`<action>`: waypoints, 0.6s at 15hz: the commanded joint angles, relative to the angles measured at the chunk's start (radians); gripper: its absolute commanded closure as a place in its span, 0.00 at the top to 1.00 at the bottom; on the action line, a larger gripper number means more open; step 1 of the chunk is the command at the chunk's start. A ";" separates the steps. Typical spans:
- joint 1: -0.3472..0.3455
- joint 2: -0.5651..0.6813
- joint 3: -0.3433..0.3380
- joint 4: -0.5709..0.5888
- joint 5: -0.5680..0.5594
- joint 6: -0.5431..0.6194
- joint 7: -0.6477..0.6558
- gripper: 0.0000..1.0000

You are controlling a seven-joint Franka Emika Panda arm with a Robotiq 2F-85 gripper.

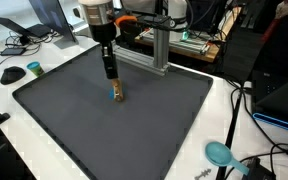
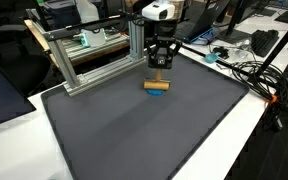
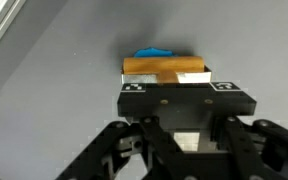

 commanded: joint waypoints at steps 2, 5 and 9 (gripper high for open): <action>-0.015 0.058 -0.011 -0.063 0.003 0.164 0.017 0.22; -0.027 0.051 -0.008 -0.089 0.020 0.204 0.000 0.22; -0.035 0.047 -0.003 -0.110 0.034 0.236 -0.015 0.22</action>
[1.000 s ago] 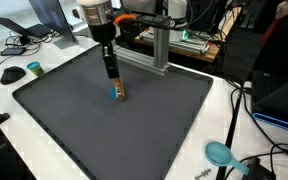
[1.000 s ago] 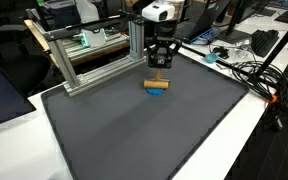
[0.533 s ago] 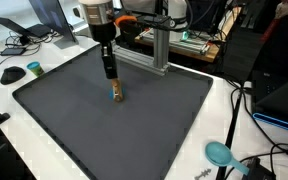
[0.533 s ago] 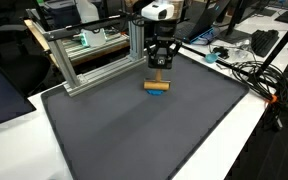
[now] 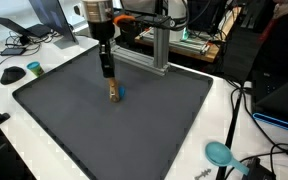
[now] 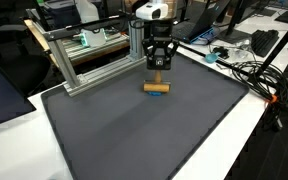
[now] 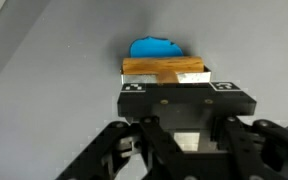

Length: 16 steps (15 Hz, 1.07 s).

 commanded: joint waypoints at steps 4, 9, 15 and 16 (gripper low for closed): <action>-0.016 0.079 -0.004 -0.049 0.013 0.140 -0.012 0.22; -0.016 0.083 -0.007 -0.049 0.008 0.140 -0.018 0.22; -0.014 0.087 -0.014 -0.048 -0.007 0.147 -0.016 0.22; -0.014 0.088 -0.014 -0.047 -0.006 0.147 -0.019 0.22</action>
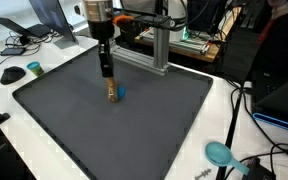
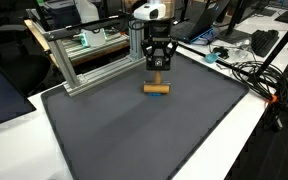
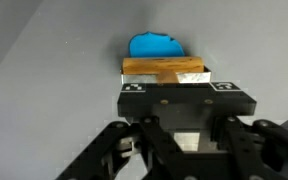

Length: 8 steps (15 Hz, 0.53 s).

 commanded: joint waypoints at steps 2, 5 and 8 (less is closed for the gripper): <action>-0.010 0.098 -0.011 -0.022 -0.008 0.104 -0.013 0.22; -0.010 0.098 -0.013 -0.023 -0.013 0.109 -0.013 0.22; -0.010 0.100 -0.016 -0.023 -0.017 0.112 -0.015 0.22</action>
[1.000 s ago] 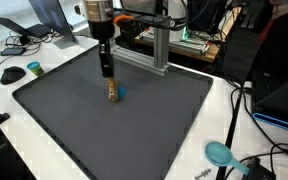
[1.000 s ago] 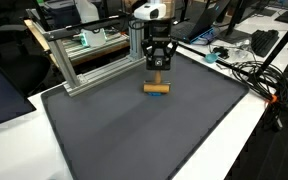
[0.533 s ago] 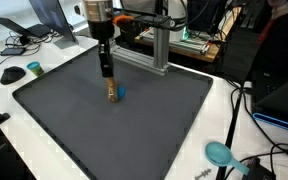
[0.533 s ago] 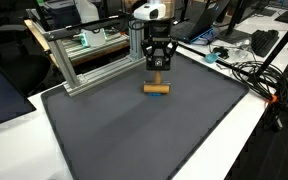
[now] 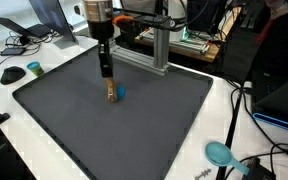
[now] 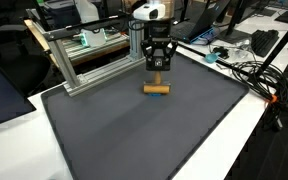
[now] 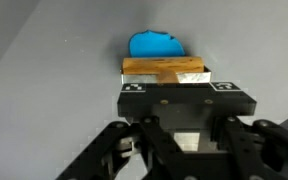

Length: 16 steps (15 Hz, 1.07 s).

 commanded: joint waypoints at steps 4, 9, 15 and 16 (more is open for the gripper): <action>-0.007 0.103 -0.017 -0.015 -0.025 0.100 -0.011 0.22; -0.004 0.107 -0.022 -0.007 -0.041 0.096 -0.006 0.22; -0.004 0.108 -0.028 -0.001 -0.055 0.091 -0.004 0.22; -0.006 0.108 -0.026 0.000 -0.050 0.092 -0.008 0.22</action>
